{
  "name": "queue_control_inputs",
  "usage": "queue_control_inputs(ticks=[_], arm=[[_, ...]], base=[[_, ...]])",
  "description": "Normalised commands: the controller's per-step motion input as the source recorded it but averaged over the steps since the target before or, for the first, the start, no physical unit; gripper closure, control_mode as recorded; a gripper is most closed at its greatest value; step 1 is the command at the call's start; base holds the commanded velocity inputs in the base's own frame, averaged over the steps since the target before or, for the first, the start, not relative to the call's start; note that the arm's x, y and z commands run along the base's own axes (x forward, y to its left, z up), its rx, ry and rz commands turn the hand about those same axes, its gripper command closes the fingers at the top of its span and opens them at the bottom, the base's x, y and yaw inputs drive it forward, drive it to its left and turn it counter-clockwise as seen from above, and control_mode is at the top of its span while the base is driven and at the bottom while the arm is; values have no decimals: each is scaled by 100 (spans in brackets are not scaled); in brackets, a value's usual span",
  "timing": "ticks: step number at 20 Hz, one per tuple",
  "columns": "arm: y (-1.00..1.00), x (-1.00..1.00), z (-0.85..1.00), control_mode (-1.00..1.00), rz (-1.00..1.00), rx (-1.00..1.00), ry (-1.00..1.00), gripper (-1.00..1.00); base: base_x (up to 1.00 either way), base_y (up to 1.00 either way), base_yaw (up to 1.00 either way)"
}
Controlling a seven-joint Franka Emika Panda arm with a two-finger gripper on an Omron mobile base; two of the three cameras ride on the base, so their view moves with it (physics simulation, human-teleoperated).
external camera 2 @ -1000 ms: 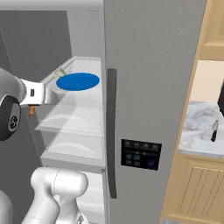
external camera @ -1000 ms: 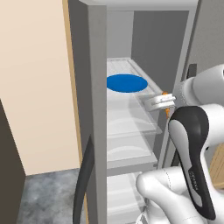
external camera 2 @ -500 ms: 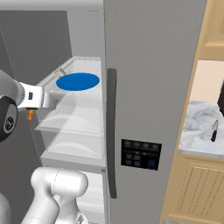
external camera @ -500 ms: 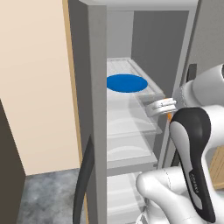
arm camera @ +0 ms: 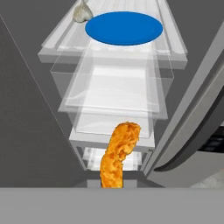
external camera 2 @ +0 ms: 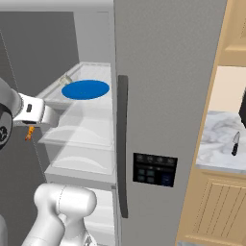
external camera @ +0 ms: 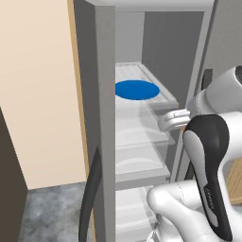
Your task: Retrieve the shrimp from the fridge and place it on the cutting board.
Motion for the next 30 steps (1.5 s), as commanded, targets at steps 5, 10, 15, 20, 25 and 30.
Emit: queue_control_inputs(ticks=[5, 10, 15, 20, 25, 30], arm=[[0, 0, 0, -100, 0, 0, 0, 100], [0, 0, 0, -100, 0, 0, 0, 100], [0, -1, 0, 100, 0, 0, 0, 100], [0, 0, 0, 100, 0, 0, 0, 100], [0, 0, 0, 100, 0, 0, 0, 100], [0, 0, 0, 100, 0, 0, 0, 100]], base=[[0, 0, 0], [0, 0, 0], [-3, -2, -1], [-31, -8, -6], [-43, -18, -10], [-34, -27, -11]])
